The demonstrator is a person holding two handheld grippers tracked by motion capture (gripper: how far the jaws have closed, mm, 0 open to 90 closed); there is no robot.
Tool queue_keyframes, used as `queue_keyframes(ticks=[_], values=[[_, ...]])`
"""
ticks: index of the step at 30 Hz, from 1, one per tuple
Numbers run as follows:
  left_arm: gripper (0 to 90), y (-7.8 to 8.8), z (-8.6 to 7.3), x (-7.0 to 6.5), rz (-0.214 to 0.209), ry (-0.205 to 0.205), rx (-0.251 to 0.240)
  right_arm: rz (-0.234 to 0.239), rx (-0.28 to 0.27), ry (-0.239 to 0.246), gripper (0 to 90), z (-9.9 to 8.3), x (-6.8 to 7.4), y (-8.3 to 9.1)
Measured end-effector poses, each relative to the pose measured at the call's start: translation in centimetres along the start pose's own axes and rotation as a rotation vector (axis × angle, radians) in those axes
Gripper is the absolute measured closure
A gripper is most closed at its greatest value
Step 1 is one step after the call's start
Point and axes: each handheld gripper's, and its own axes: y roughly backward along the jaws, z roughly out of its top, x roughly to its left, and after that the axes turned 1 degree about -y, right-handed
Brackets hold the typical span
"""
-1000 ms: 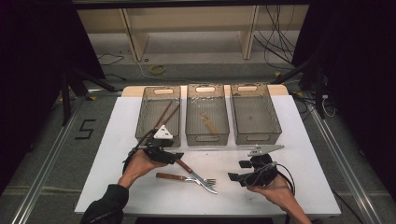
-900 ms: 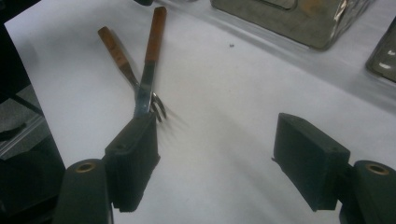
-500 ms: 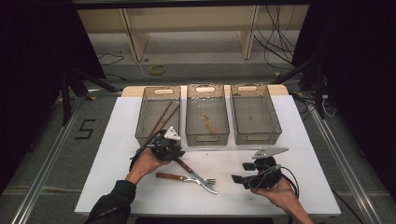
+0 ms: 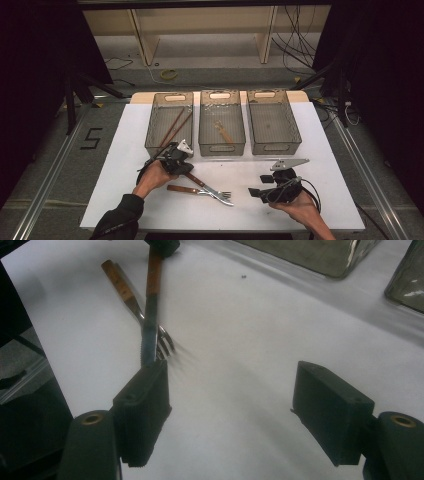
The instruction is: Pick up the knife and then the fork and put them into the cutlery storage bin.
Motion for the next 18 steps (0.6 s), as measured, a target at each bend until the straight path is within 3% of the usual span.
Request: queue_keyframes(ticks=[12, 18], values=[[87.8, 1.3, -1.5, -1.2, -0.006, 0.008, 0.065, -0.004, 0.003, -0.002, 31.6, -0.2, 0.0, 0.1], [88.1, 1.7, -2.2, -1.9, -0.009, 0.042, 0.07, -0.004, 0.004, -0.003, 31.7, -0.2, -0.1, 0.2]])
